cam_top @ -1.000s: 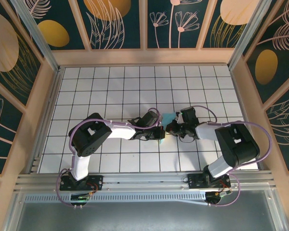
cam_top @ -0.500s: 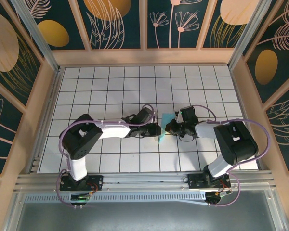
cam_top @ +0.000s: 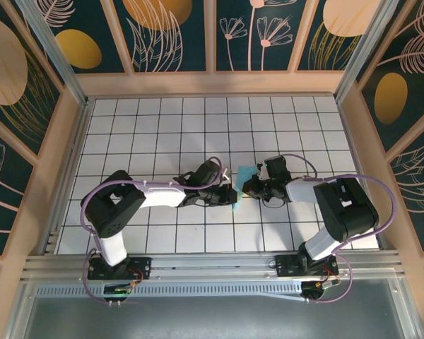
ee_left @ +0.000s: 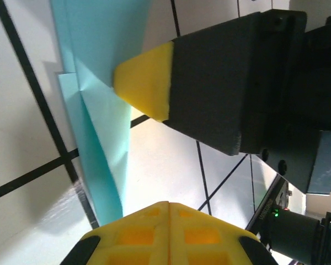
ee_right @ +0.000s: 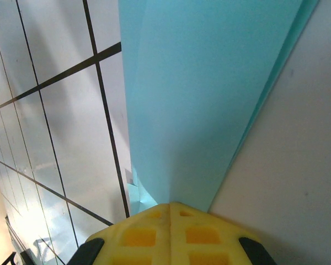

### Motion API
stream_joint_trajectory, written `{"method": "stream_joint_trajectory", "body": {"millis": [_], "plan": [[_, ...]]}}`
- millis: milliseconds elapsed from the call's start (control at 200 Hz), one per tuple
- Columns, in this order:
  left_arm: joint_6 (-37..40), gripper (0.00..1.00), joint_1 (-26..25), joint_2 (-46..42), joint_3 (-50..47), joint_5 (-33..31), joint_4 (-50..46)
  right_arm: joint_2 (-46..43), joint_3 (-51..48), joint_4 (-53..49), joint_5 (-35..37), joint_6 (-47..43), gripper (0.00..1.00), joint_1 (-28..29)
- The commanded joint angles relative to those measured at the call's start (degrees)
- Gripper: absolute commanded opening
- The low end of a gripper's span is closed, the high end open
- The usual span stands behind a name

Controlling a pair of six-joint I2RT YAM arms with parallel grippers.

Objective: Fold a paper plane with a square sheet of paper (fold left side to right side)
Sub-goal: Fold the wing for the fifth time at the center of the table.

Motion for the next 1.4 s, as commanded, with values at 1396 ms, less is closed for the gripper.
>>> {"method": "stream_joint_trajectory", "body": {"millis": [1396], "plan": [[0.05,0.07,-0.60,6.57,1.29,0.79,-0.27,2.93,-1.56,-8.40,7.23,-2.47,0.00,-0.29]]}}
